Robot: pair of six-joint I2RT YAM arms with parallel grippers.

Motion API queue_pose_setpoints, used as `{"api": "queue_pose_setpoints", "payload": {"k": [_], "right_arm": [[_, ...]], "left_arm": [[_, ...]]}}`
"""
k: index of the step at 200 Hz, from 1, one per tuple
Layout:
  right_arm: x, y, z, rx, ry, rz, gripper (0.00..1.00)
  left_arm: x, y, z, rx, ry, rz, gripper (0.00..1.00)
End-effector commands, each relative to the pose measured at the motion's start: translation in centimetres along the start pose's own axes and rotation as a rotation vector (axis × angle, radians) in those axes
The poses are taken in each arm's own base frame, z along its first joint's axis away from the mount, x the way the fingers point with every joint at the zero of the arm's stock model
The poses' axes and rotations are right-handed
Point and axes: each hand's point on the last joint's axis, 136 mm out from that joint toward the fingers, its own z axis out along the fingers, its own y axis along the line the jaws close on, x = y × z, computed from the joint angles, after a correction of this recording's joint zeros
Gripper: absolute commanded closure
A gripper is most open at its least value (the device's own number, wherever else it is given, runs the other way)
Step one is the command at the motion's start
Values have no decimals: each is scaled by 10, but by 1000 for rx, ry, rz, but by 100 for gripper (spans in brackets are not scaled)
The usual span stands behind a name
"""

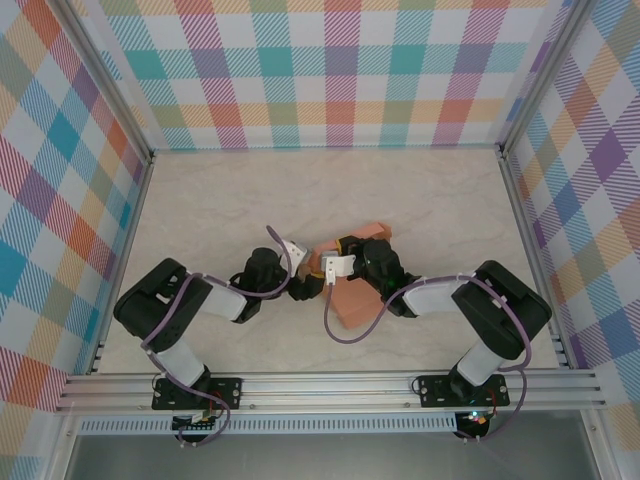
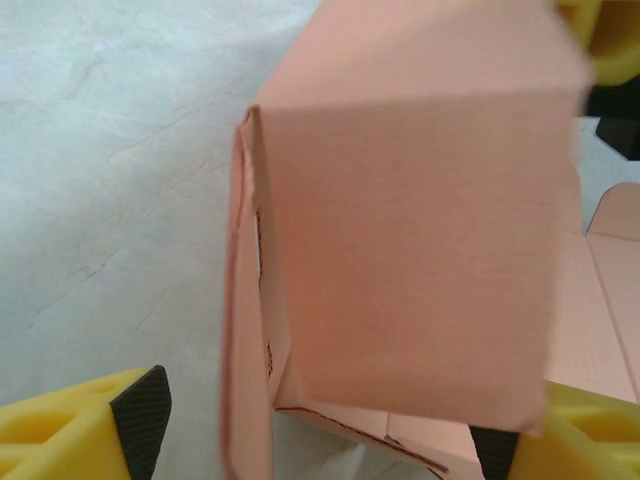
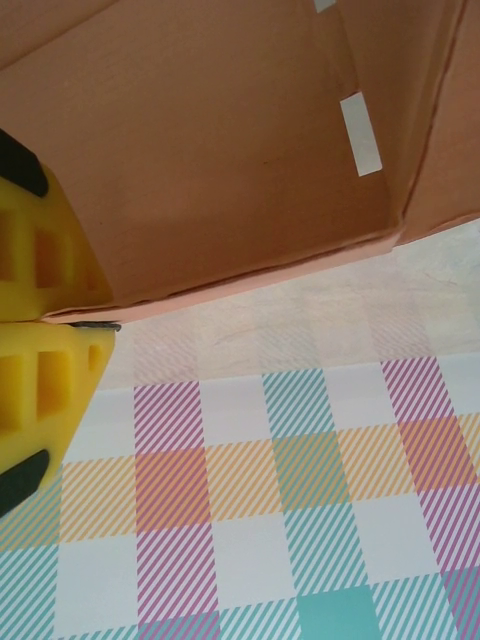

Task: Fold the paper box

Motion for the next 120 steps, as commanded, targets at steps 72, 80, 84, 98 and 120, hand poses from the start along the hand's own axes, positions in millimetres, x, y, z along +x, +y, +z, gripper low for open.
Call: {"api": "queue_pose_setpoints", "payload": {"k": [72,80,84,98,120], "right_arm": [[6,30,4,-81,18,19,95],[6,29,4,-80,17,20,95],[6,30,3,-81,17,20,95],[6,30,3,-81,15,18,95],[6,30,1,-79,17,11,95]], "left_arm": [[1,-16,-32,21,32,95,13],[1,-17,-32,27,33,96,14],[3,-18,-33,31,37,94,14],[1,-21,-35,43,37,90,14],[-1,-25,-42,58,28,89,12]]}}
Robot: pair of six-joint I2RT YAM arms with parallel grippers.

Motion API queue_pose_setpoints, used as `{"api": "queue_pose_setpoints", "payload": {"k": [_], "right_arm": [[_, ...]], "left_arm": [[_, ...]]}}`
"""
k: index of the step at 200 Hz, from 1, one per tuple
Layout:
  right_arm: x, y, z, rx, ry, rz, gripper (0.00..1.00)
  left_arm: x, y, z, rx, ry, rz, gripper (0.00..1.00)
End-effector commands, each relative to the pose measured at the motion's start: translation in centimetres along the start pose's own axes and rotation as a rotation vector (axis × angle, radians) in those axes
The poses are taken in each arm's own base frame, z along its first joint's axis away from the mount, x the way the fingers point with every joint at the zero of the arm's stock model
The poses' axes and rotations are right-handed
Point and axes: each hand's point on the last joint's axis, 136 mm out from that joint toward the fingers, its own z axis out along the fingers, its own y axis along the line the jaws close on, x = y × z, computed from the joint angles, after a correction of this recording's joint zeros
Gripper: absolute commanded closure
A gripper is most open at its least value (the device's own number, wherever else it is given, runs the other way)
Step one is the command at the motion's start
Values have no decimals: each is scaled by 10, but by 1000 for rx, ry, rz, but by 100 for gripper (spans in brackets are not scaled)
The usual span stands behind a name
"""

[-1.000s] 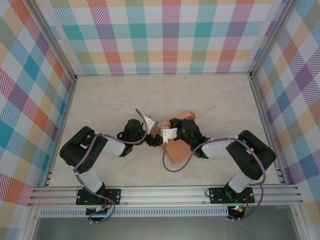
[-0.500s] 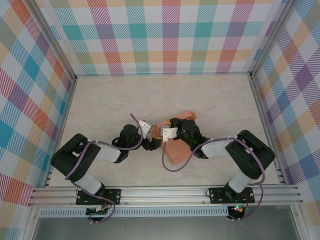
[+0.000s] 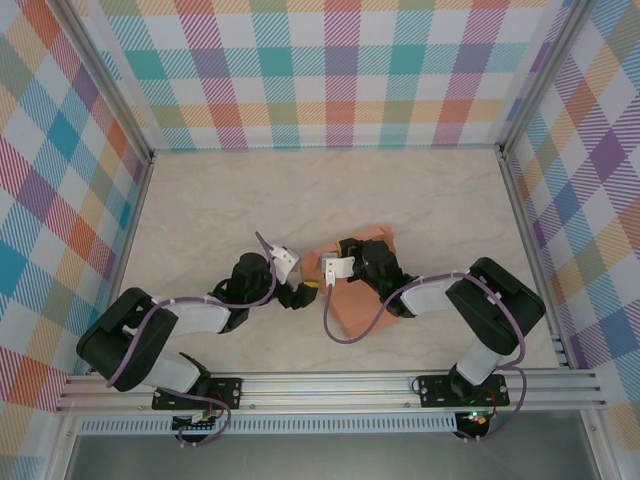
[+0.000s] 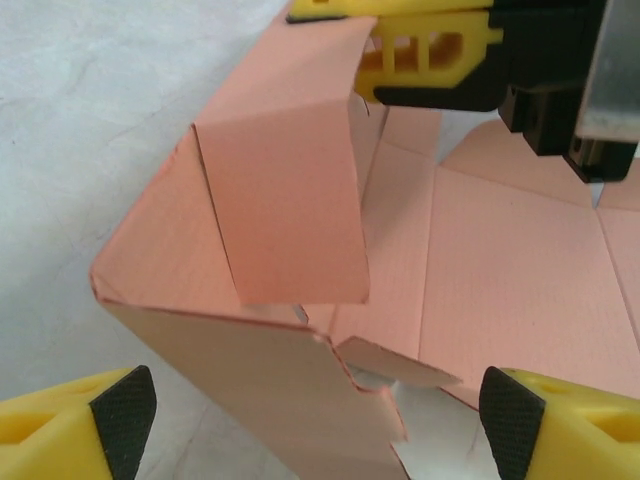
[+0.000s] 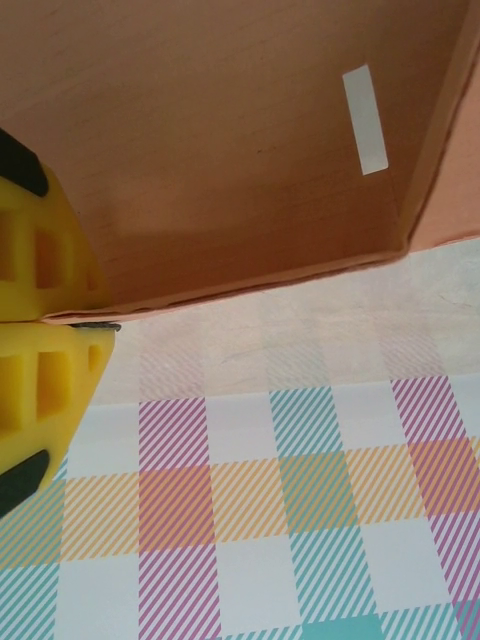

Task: Fold the paper box

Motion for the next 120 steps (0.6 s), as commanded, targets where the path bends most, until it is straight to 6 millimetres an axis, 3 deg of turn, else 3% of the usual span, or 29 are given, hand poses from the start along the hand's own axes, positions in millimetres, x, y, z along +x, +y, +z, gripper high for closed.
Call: {"api": "queue_pose_setpoints", "payload": {"k": [1,33,41,57,102,120], "right_arm": [[2,19,-2,-54,2,17,95],[1,-5,-3,66,7,-6,92],[0,-12,-3,93,2,-12,91],[-5,-19,-2,105,-19,-21,92],[-20,-46,9,173,-69,-41,94],[-20,-50,13,169,-88,-68,93]], "left_arm": [[-6,-13,-9,47,-18,28,12],[-15,-12,-21,22,-58,17,7],[-17,-9,-24,-1,-72,21,0],[-22,-5,-29,-24,-87,29,0],[-44,38,-54,-201,-242,-66,0],[-41,56,-63,-278,-281,-111,0]]}}
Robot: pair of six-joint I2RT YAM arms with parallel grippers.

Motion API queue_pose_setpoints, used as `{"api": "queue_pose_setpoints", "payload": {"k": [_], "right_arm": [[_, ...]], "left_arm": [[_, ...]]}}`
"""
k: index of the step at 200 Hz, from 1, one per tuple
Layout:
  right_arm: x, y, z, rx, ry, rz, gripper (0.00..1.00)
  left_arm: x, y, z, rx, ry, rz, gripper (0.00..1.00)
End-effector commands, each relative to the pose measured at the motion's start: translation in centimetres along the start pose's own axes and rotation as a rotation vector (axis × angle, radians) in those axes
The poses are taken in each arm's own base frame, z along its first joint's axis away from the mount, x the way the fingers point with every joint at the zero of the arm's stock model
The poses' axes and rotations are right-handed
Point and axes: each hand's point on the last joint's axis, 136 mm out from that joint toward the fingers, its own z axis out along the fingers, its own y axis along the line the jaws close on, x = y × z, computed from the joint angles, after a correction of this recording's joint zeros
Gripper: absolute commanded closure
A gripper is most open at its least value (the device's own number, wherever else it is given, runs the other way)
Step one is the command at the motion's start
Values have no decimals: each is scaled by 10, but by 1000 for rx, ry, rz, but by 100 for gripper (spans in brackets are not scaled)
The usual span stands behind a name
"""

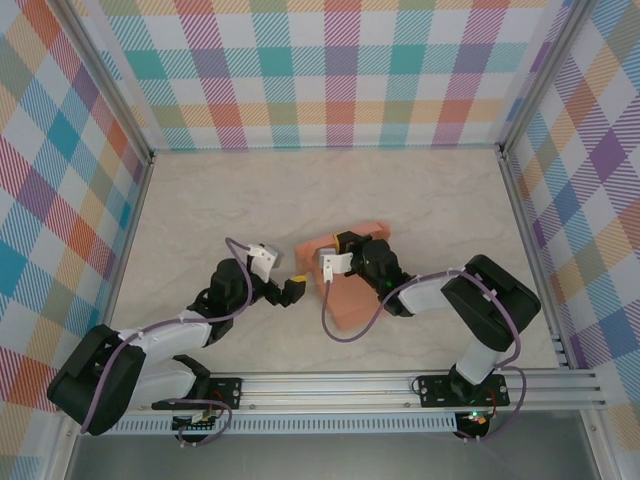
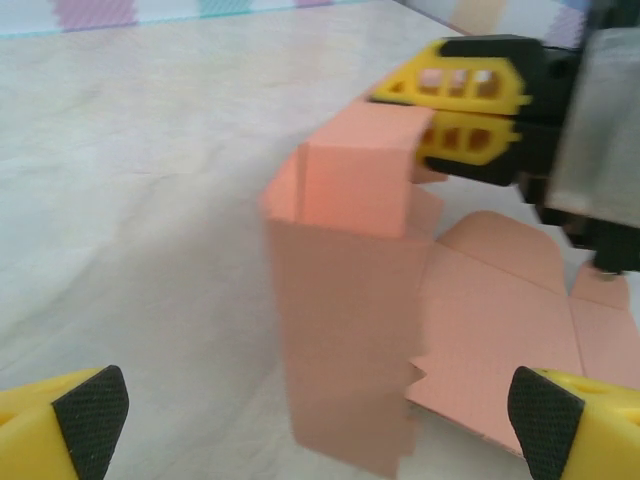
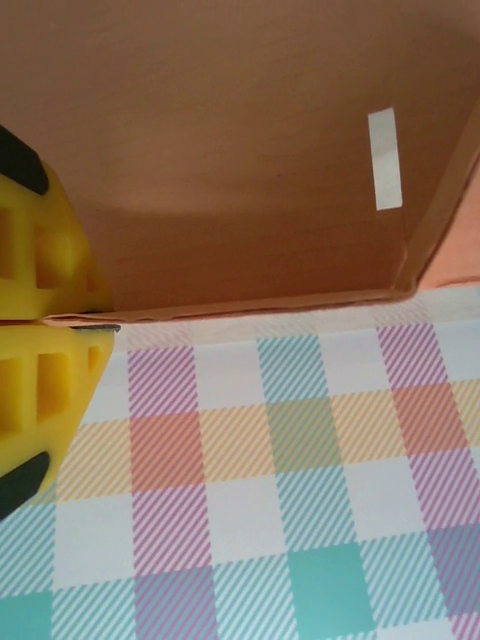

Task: Fold the paper box

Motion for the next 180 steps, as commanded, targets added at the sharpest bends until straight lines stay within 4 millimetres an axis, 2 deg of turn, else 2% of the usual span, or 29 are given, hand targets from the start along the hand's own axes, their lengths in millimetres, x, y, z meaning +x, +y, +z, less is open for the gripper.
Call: {"api": "queue_pose_setpoints", "payload": {"k": [1,25,45,71,99,125,180], "right_arm": [[-11,-24,9,62,-62,-24,93],[-1,-32,8,77,-53,-35,93],[6,-22,3,42,-49,-55,94],[5,-11,-2,13,-63,-34,93],[6,-6,2,8,-59,-40,93],[7,-4,5,5,-53,-41,93],[10,3,4,-12,-43,-28,93]], "left_arm": [[-14,25,-10,-110,-103,-55,0],[-4,26,-9,-99,-47,-22,0],[-5,27,-5,-95,-45,-5,0],[4,21,19,-21,47,27,11],[-4,20,37,12,48,87,16],[-8,6,48,113,64,116,21],[7,-14,64,206,93,81,30]]}}
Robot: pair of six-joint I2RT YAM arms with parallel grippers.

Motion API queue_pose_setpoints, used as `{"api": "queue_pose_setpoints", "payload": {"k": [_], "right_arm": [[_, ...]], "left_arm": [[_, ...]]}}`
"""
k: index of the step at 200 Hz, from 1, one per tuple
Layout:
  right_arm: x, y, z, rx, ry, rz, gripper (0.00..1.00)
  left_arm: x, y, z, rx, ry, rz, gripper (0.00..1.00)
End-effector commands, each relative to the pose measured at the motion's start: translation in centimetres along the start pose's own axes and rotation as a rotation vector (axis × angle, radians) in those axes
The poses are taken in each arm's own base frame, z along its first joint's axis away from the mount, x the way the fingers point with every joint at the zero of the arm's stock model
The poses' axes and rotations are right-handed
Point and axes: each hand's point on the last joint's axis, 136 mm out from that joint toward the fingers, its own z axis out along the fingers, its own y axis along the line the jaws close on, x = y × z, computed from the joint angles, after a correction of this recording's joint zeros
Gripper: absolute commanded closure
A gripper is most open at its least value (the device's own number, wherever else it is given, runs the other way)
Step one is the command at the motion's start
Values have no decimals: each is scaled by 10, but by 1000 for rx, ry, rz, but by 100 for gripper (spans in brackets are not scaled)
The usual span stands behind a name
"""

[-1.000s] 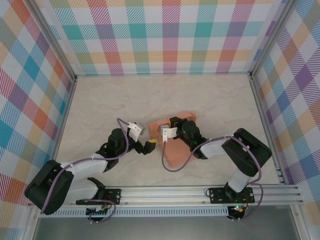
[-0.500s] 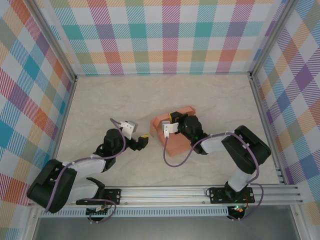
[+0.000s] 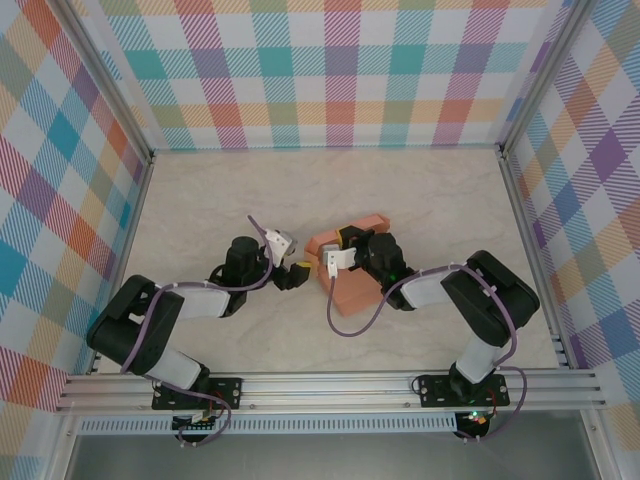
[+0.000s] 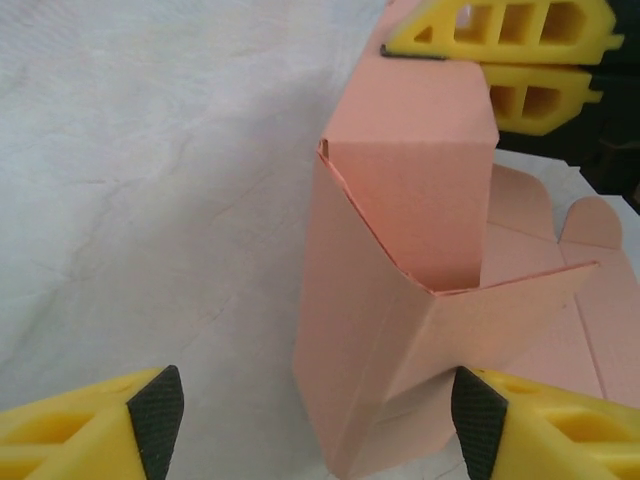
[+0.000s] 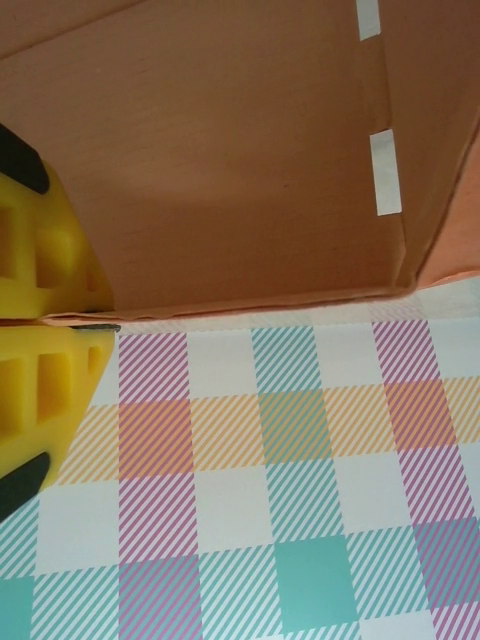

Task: Fold the paper box

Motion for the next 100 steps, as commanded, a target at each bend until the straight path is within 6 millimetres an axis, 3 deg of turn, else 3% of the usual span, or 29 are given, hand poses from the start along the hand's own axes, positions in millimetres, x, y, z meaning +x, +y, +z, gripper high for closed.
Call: {"api": "queue_pose_setpoints", "payload": {"k": [1,61,100], "right_arm": [[-4,6,0,-7,-19,16,93],[-17,12,0,-20,-38,3,93],[-22,20,-3,-36,-39,-2,93]], "left_arm": [[-10,-13,9,64,-25,24,30],[-9,-8,24,-10,-27,17,35],[-4,10,25,-118,-22,17,40]]}}
